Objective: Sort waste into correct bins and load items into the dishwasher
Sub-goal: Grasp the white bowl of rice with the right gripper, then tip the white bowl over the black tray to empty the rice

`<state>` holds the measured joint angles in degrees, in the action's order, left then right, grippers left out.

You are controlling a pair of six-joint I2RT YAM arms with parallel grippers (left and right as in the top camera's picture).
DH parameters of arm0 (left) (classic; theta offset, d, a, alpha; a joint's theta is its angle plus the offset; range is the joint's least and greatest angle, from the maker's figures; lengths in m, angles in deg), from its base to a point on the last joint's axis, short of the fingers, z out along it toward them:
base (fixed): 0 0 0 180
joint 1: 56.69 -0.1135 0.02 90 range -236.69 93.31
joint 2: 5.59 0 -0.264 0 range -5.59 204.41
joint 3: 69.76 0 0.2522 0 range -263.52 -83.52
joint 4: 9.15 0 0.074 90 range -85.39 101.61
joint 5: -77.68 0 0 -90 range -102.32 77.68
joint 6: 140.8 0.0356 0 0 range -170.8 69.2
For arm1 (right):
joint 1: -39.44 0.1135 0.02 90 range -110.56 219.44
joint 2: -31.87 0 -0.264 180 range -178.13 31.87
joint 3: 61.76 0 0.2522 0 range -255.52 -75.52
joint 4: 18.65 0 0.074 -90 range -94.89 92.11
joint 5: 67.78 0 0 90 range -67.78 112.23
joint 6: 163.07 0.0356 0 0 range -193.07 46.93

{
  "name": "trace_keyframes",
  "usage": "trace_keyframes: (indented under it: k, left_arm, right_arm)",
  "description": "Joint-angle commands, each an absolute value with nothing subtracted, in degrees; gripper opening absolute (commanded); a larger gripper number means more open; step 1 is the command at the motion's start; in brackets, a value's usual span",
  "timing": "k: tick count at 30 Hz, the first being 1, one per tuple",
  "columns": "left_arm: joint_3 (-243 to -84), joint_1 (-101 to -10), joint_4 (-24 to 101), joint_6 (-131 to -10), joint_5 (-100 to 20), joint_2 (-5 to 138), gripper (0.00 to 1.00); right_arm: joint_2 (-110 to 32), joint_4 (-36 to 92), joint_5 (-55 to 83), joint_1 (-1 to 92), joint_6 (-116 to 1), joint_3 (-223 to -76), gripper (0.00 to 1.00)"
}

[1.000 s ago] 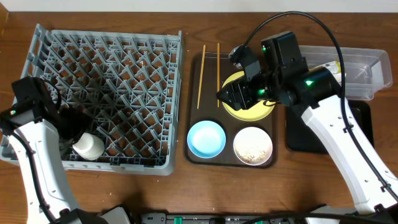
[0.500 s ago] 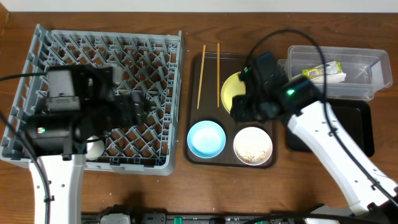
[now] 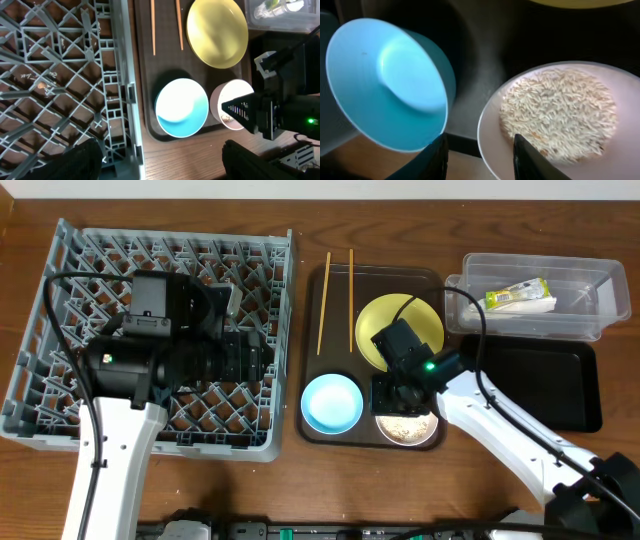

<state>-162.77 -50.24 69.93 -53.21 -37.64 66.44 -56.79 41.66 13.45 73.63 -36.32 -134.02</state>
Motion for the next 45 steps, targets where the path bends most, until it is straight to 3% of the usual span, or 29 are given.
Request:
trace_keyframes:
  k: [1, 7, 11, 13, 23, 30, 38, 45]
  left_arm:
    - [-163.36, -50.08, 69.71, -51.88, -37.31, 66.75, 0.81]
    - [-163.36, -50.08, 69.74, -51.9, -37.31, 66.75, 0.81]
    - [-163.36, -50.08, 70.02, -51.9, -37.31, 66.75, 0.81]
    - [-163.36, -50.06, 70.02, -51.88, -37.31, 66.75, 0.81]
    - [-163.36, -50.08, 69.89, -51.86, -37.1, 66.75, 0.81]
    - [-163.36, -50.08, 69.89, -51.86, -35.72, 66.75, 0.81]
    - [-163.36, -50.08, 69.65, -51.86, -35.61, 66.75, 0.81]
    - [-163.36, -50.08, 69.65, -51.86, -35.61, 66.75, 0.81]
  right_arm:
    - [-59.09, 40.13, 13.23, 74.33, -32.91, -133.52, 0.37]
    - [-66.8, 39.01, 13.01, 73.57, -29.35, -133.61, 0.31]
    - [-68.49, 39.12, 11.2, 71.38, -29.17, -133.87, 0.06]
    - [-68.18, 39.71, 11.31, 70.09, -29.68, -134.2, 0.01]
    - [-67.46, 42.03, 10.39, 67.25, -45.76, -138.13, 0.01]
    - [-59.92, 45.46, -1.65, 64.89, -56.43, -141.04, 0.01]
    - [-50.19, 48.35, -11.21, 49.46, -62.88, -141.01, 0.01]
    - [-50.32, 48.13, -23.53, 33.98, -69.3, -138.85, 0.01]
